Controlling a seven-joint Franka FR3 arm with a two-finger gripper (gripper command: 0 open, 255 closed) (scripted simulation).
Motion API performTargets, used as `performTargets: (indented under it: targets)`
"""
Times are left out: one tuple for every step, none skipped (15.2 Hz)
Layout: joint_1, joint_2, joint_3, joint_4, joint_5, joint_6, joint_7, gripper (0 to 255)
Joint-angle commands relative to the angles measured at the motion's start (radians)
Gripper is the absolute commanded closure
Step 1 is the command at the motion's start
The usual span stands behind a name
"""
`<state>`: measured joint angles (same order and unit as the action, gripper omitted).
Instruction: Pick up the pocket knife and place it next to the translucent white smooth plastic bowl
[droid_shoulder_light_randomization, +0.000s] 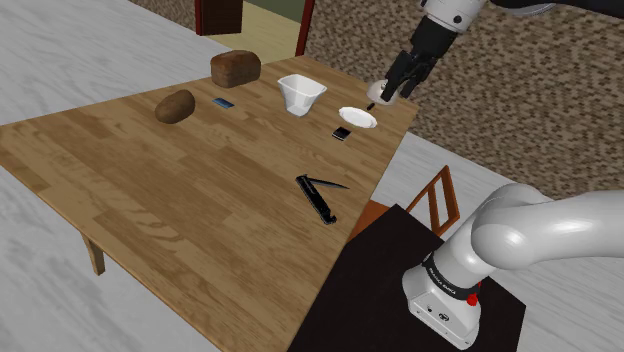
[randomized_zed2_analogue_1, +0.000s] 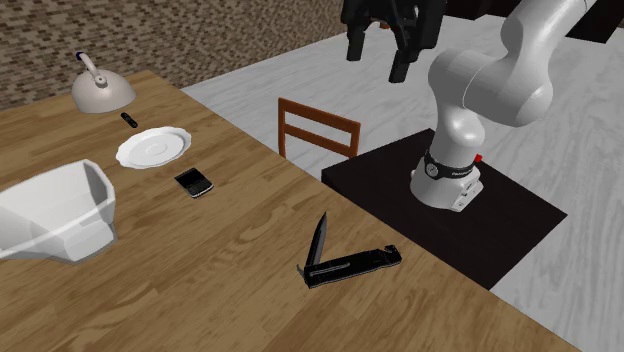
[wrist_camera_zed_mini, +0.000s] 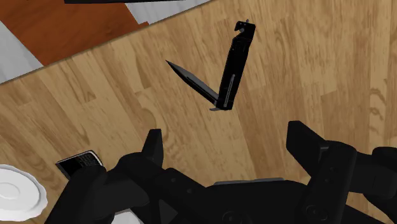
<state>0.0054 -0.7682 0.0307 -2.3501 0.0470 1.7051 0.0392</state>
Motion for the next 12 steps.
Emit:
performTargets:
  targets:
    - [0.0, 0.0, 0.0, 0.0, 0.0, 0.0, 0.0, 0]
    - [0.0, 0.002, 0.009, -0.03, 0.005, 0.031, 0.015, 0]
    - [0.0, 0.006, 0.019, -0.059, 0.01, 0.063, 0.029, 0]
    - [0.0, 0.011, 0.029, -0.087, 0.015, 0.095, 0.044, 0]
    - [0.0, 0.018, 0.038, -0.114, 0.021, 0.128, 0.058, 0]
    - [0.0, 0.027, 0.048, -0.14, 0.026, 0.161, 0.073, 0]
    - [0.001, 0.037, 0.059, -0.164, 0.032, 0.195, 0.088, 0]
    - [0.001, 0.049, 0.069, -0.187, 0.037, 0.229, 0.103, 0]
    - [0.001, 0.063, 0.08, -0.209, 0.043, 0.264, 0.117, 0]
    - [0.002, 0.079, 0.09, -0.23, 0.048, 0.299, 0.132, 0]
    - [0.002, 0.097, 0.101, -0.249, 0.054, 0.335, 0.147, 0]
    - [0.003, 0.116, 0.113, -0.267, 0.059, 0.372, 0.162, 0]
